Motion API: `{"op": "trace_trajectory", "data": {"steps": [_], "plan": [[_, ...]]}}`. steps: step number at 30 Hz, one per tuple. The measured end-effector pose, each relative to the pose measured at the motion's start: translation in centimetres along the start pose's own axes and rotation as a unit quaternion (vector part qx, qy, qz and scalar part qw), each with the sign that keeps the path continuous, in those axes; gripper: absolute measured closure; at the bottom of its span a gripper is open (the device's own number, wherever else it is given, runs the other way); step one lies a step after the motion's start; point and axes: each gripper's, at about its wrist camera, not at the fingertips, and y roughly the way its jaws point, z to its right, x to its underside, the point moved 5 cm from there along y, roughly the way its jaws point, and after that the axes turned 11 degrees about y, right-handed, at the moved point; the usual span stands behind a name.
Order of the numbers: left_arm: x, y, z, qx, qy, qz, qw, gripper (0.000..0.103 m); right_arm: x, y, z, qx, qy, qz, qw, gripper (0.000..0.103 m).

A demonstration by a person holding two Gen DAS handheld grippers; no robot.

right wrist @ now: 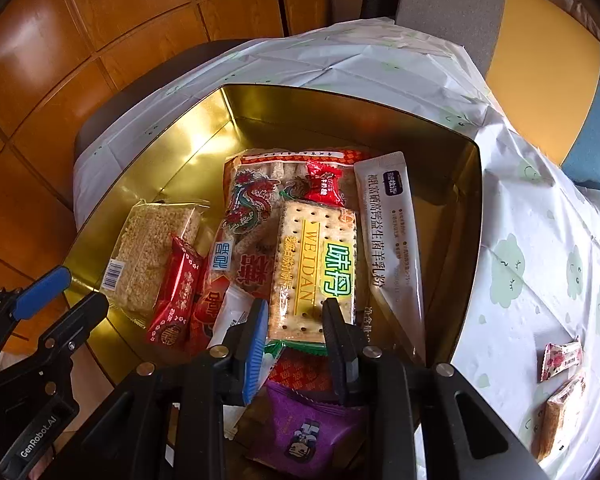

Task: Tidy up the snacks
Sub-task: 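Carry the WEIDAN cracker pack over the gold tin with the right gripper, then lower the cracker pack into the tin and open the right gripper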

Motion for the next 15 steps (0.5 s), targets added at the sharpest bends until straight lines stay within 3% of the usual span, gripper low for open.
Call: {"op": "trace_trajectory", "data": {"steps": [15], "plan": [[0.0, -0.6, 1.1, 0.003, 0.012, 0.003, 0.9999, 0.053, 1.4, -2.1, 0.6, -0.018, 0.023, 0.021, 0.999, 0.072]]}}
